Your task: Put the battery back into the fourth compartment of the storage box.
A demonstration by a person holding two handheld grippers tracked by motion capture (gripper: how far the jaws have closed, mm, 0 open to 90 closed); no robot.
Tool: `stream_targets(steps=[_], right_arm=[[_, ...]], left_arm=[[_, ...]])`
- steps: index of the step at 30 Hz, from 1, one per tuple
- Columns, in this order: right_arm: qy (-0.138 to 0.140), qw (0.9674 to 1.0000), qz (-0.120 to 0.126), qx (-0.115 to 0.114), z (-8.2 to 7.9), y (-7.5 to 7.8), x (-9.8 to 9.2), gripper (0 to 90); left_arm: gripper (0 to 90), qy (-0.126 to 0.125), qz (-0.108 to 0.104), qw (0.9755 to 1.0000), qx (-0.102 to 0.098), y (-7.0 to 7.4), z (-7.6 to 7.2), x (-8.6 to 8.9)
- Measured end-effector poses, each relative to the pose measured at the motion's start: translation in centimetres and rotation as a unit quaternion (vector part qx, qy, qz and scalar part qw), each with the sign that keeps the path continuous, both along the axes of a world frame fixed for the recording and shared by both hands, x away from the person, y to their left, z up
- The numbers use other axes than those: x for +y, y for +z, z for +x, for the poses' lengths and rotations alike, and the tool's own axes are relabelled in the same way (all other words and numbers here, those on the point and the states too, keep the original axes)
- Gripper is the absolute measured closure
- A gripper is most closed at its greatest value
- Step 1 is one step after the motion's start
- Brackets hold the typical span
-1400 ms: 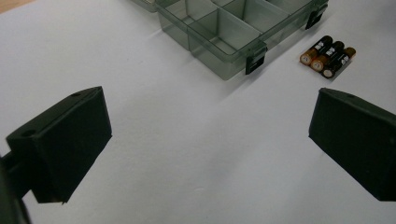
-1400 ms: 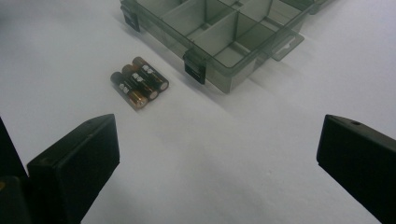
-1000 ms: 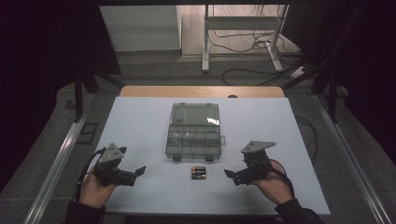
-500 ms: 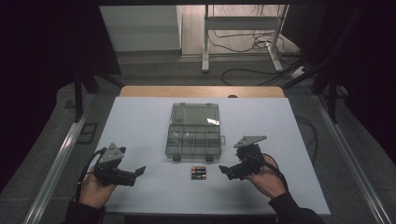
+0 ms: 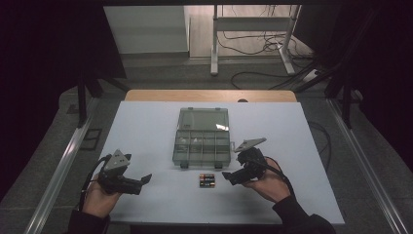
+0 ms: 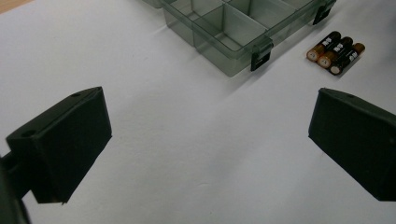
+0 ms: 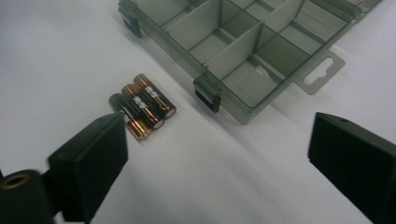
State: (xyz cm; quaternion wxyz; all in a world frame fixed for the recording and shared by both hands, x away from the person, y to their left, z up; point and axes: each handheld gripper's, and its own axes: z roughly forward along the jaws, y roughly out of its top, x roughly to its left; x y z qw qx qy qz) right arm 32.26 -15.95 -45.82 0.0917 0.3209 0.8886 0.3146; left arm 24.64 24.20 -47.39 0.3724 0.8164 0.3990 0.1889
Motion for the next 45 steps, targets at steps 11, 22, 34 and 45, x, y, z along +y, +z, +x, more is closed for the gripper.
stream_targets(steps=[11, 22, 34, 45], right_arm=[[0.038, 0.9989, -0.022, 0.015, 0.3, 0.0, 1.5, 32.2], [0.058, 0.9972, -0.044, 0.017, 0.6, -0.5, 3.1, 46.6], [0.091, 0.9935, -0.049, 0.048, 1.4, -1.0, 4.7, 62.3], [0.109, 0.9903, -0.070, 0.050, 1.7, -1.9, 6.6, 70.1]], left_arm=[[0.0, -0.001, 0.005, 1.0000, 0.001, 0.0, 0.0, -0.1], [0.0, -0.002, 0.006, 1.0000, 0.001, 0.0, 0.0, -0.1], [0.0, -0.003, 0.010, 0.9999, 0.002, -0.1, 0.0, -0.1], [0.0, -0.003, 0.013, 0.9999, 0.002, -0.1, 0.0, -0.1]])
